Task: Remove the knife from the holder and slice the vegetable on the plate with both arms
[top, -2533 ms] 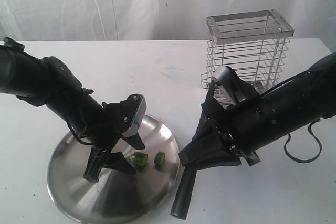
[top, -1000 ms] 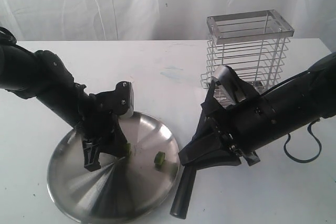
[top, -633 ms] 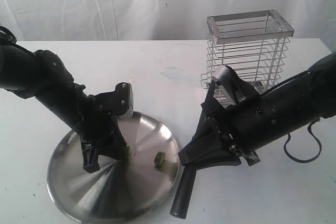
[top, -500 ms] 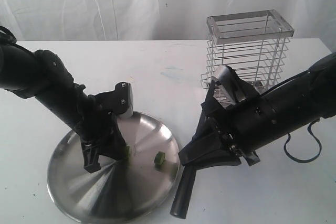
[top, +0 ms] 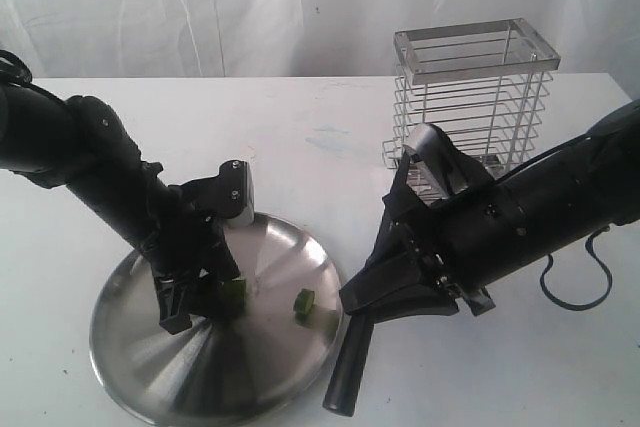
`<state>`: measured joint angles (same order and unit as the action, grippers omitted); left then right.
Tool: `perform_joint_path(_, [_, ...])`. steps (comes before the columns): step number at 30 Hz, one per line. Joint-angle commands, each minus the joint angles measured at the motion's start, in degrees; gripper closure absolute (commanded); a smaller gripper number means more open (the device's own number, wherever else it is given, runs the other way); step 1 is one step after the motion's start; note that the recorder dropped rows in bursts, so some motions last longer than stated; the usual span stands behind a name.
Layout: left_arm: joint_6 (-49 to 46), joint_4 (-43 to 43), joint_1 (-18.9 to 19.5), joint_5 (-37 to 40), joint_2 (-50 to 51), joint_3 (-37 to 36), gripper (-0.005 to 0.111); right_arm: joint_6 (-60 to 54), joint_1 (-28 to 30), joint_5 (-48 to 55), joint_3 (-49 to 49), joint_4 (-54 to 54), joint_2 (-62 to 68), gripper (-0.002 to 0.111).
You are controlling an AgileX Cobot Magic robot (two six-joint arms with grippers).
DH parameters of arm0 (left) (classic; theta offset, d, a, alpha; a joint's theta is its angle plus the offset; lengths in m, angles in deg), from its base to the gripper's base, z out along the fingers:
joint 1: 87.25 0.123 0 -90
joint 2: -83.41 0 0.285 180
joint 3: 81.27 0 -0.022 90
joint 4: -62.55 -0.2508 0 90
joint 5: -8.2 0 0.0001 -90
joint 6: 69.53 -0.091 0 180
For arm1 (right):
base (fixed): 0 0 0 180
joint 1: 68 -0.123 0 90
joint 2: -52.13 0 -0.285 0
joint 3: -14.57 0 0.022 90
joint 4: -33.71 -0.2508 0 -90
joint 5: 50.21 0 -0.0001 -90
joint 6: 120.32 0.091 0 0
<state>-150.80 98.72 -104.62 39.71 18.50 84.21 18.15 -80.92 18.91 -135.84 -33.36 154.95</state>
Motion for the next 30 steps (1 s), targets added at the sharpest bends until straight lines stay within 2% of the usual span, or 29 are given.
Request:
perform_joint_path(1, [0.57,0.31,0.07,0.54,-0.61,0.03,0.045,-0.48,0.29,0.84,-0.28,-0.81,-0.61,0.108])
perform_joint_path(12, [0.5,-0.9,0.07,-2.75,-6.75,0.13,0.045,0.81,-0.14,0.84,-0.28,-0.81,-0.61,0.108])
perform_joint_path(15, [2.44,-2.58,0.13,-9.38,-11.43,0.13,0.047,1.52,-4.87,0.84,-0.28,-0.81,-0.61,0.108])
perform_joint_path(16, [3.27,-2.67,0.23,-11.68,-12.04,0.13,0.049,1.66,-6.08,0.84,-0.28,-0.81,-0.49,0.108])
perform_joint_path(18, [3.53,-2.44,1.95,-16.33,-13.48,0.13,0.068,2.3,-10.63,0.84,-0.28,-0.7,-0.11,0.108])
perform_joint_path(20, [8.51,-2.22,6.32,-16.33,-14.67,0.01,0.104,2.79,-14.55,0.84,-0.28,-2.16,0.82,0.108])
perform_joint_path(25, [19.7,1.75,14.37,-11.64,-14.7,0.01,0.107,2.79,-20.88,0.84,-1.42,-6.78,2.16,0.108])
perform_joint_path(30, [19.67,10.61,18.06,-4.81,-14.7,0.01,0.107,2.48,-27.1,0.84,-4.31,-10.75,6.33,0.108])
